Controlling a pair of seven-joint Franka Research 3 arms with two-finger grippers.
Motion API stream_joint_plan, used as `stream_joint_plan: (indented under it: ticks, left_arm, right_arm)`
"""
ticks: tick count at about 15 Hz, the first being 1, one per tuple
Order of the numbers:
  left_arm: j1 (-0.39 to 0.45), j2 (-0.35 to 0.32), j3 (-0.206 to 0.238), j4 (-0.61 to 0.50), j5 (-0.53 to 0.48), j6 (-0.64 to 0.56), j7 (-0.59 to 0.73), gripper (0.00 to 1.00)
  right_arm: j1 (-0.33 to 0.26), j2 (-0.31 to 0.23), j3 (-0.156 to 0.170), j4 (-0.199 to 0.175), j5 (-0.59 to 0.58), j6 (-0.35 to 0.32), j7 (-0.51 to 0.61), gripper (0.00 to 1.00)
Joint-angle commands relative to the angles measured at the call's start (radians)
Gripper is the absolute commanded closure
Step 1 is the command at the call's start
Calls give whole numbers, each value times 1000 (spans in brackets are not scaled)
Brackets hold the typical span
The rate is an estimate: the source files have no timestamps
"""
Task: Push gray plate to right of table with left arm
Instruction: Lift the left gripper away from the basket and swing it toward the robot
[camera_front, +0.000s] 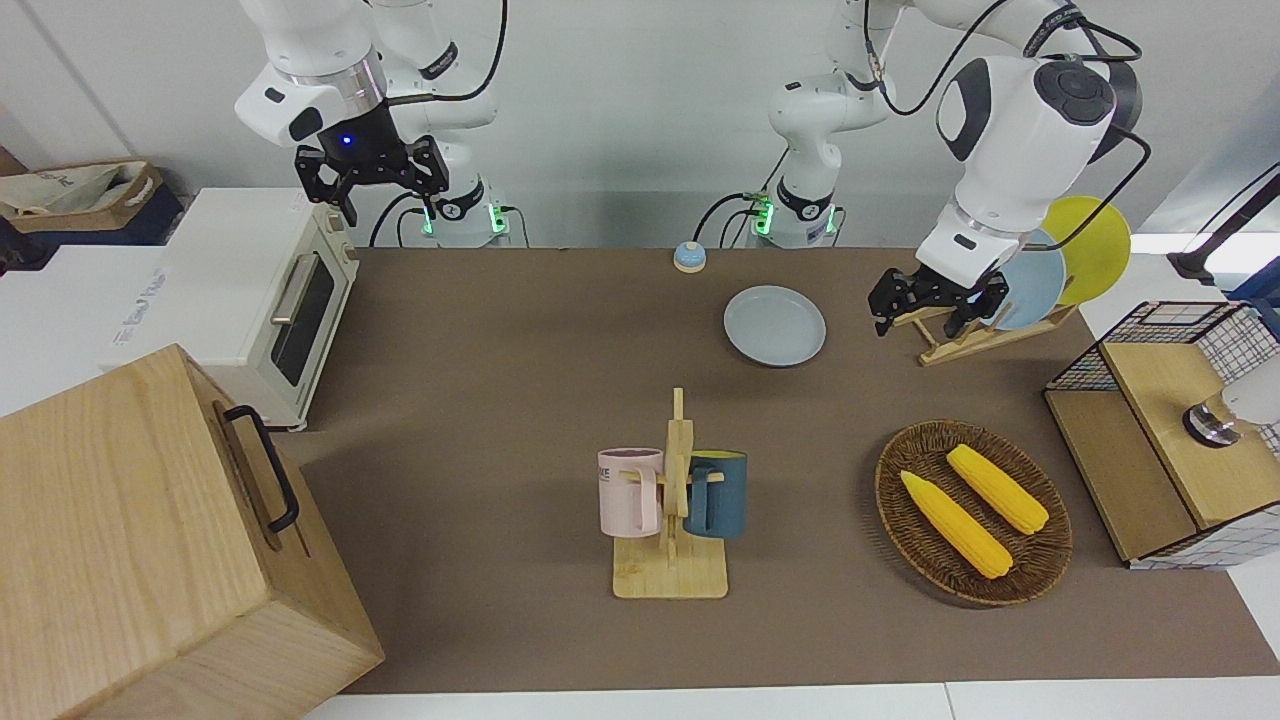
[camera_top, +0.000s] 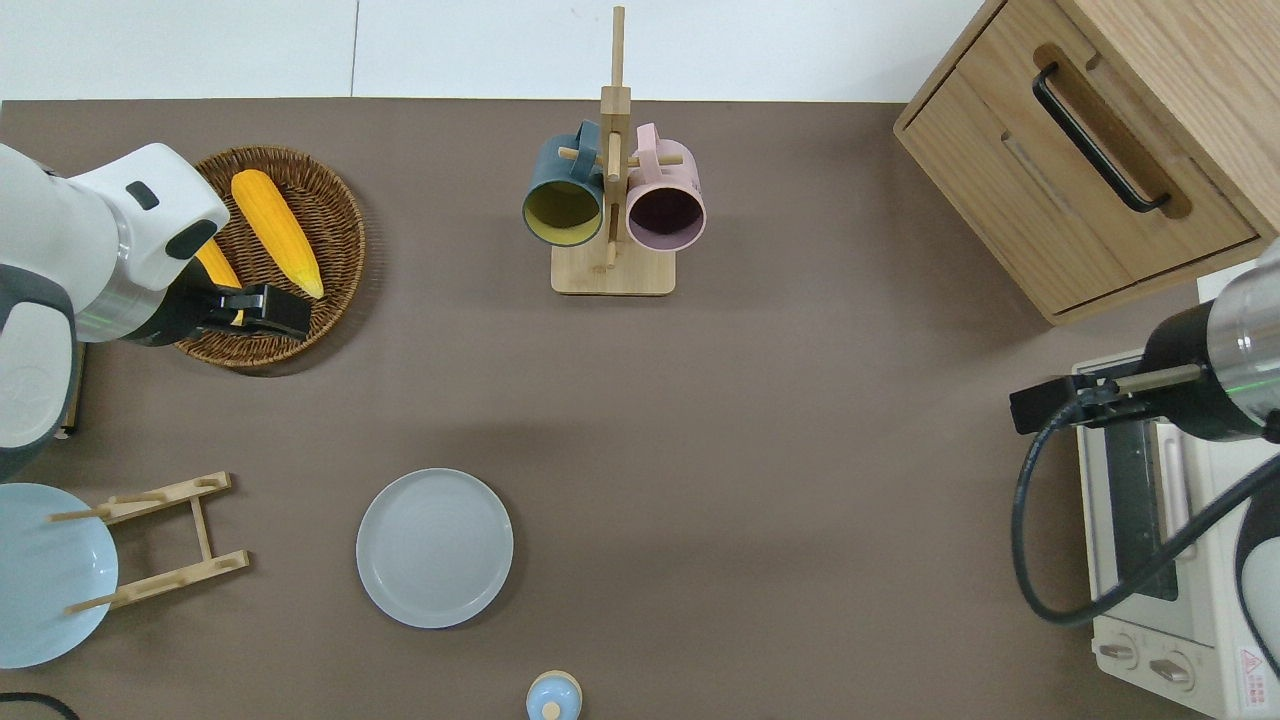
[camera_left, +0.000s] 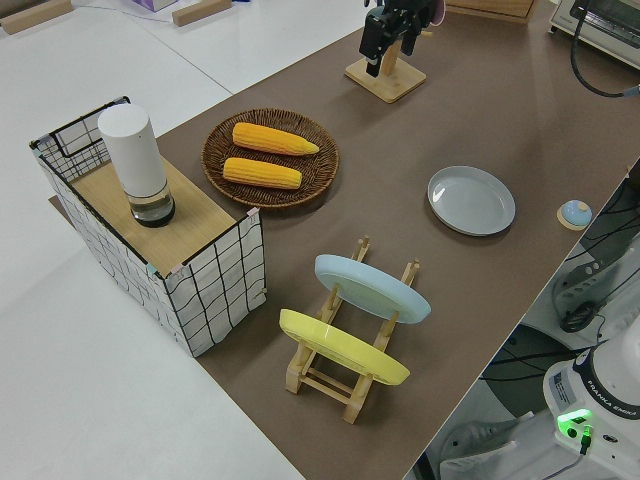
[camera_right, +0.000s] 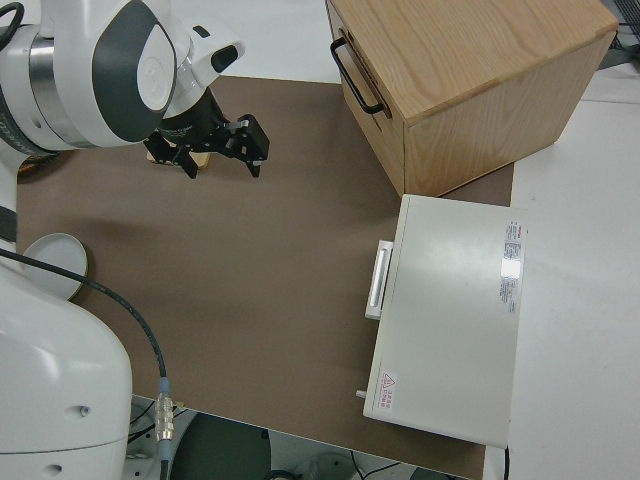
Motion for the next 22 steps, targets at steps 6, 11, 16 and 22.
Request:
stream_joint_plan:
  ticks: [6, 11, 16, 22]
  left_arm:
    - [-3, -27, -3, -59, 3, -1, 0, 2]
    - [-3, -30, -4, -60, 3, -2, 0, 2]
    - [-3, -30, -6, -65, 3, -6, -1, 2]
    - [-3, -38, -6, -88, -11, -15, -41, 2]
  right_arm:
    - [-20, -6, 13, 4, 10, -12, 0, 17]
    - [-20, -6, 13, 4, 10, -12, 0, 17]
    - [-20, -6, 13, 4, 10, -12, 0, 17]
    - [-20, -6, 13, 4, 10, -12, 0, 17]
